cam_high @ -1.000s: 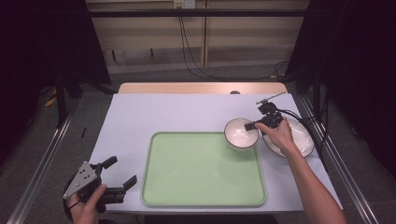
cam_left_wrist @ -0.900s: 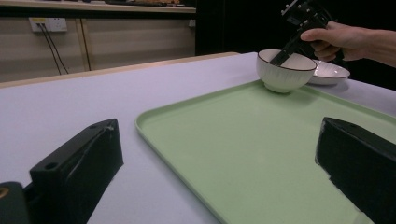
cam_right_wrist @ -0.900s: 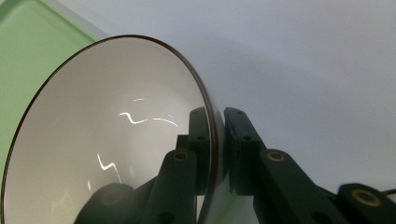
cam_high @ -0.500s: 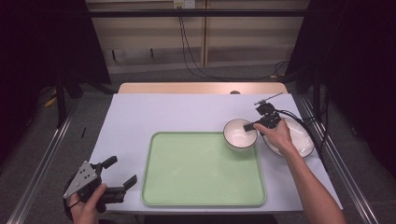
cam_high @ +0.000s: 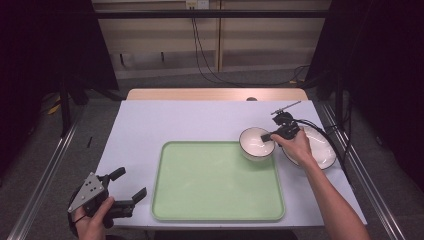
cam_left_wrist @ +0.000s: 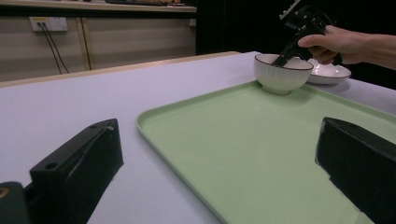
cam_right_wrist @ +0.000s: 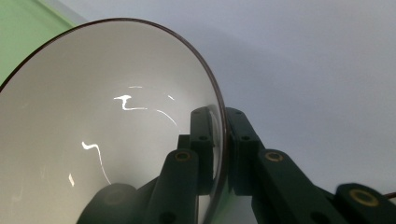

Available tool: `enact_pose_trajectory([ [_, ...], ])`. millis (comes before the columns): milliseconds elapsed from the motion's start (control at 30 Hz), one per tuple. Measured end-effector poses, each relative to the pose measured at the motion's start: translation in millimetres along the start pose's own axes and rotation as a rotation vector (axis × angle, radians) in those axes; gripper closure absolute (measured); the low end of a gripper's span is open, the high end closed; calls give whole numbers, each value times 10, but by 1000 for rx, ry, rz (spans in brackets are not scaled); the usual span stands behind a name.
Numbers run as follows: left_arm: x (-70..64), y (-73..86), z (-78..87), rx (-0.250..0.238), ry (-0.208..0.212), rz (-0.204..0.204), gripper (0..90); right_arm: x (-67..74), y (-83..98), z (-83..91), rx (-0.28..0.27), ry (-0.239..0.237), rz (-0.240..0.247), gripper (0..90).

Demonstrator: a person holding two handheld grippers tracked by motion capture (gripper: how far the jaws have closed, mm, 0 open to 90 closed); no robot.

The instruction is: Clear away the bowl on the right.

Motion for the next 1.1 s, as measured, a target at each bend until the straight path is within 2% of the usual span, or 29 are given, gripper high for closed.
enact_pose_trajectory([
  [567, 3, -1, 4, -2, -4, -1, 7, 12, 27, -39, -60, 9, 30, 801],
  [600, 11, 0, 13, 9, -3, -12, 7, 16, 28, -46, -60, 10, 39, 784],
  [633, 1, 0, 4, -2, -1, 0, 7, 21, 28, -48, -63, 17, 42, 764],
  [700, 5, 0, 8, -2, -5, -2, 7, 19, 20, -48, -75, 22, 25, 722],
  [733, 6, 0, 8, -3, -1, -2, 7, 9, 13, -46, -88, 23, 37, 691],
  [933, 8, -1, 11, 1, -2, -7, 7, -2, 11, -24, -106, 29, 17, 477],
  [1000, 7, 0, 13, 1, -2, -6, 7, -3, 8, -19, -100, 31, 17, 455],
  [1100, 9, -1, 11, 0, -3, -6, 8, -12, -3, -12, -108, 48, 1, 344],
])
Point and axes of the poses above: each handheld gripper's, and its own axes: z roughly backward along the jaws, y roughly out of its underside, x roughly to its left, the point moved 3 cm from there along -z, roughly forward along the jaws, and after that the axes turned 12 degrees about y, right-handed, at the moved point
